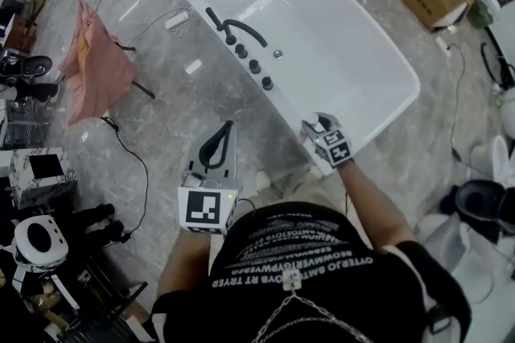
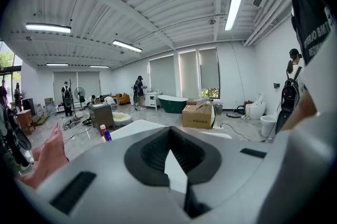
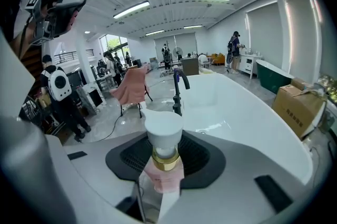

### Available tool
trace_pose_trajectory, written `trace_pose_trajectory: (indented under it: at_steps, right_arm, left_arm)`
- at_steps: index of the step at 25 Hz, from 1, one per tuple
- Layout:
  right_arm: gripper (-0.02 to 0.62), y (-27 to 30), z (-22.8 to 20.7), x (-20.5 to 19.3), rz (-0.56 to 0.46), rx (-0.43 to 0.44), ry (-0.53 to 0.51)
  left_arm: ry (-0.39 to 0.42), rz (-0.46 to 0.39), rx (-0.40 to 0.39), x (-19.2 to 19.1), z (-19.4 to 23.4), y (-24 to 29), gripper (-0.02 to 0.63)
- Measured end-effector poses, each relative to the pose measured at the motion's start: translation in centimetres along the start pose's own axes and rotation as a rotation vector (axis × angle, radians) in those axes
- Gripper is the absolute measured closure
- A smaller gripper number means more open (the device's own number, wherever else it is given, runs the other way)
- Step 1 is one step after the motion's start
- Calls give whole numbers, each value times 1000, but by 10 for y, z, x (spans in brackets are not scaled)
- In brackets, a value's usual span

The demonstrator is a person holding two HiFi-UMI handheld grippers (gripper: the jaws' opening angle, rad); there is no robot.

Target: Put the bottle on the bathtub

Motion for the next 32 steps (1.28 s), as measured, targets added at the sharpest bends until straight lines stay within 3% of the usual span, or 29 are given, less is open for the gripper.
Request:
trace_pose_trajectory:
  at_steps: [13,18,32]
  right_arm:
    - [443,38,-5,-26,72,-58,-69]
    - [443,45,3,-25,49,-66,-87]
    - [436,44,15,-33,128,-62,-83]
  left_arm:
    - [-5,58,19,-18,-6,-14,603]
    - [11,65,14,-19,-3,-15,603]
    - [49,18,-22,-16,-9,-16,603]
Point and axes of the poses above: the fingertips, and each gripper's own axes: y forward along the fingers, z to its left, x out of its top, the point moved 9 cm from there along -y, backward along the fingers, and after that the axes turned 6 degrees about -x, right-handed, at the moved point
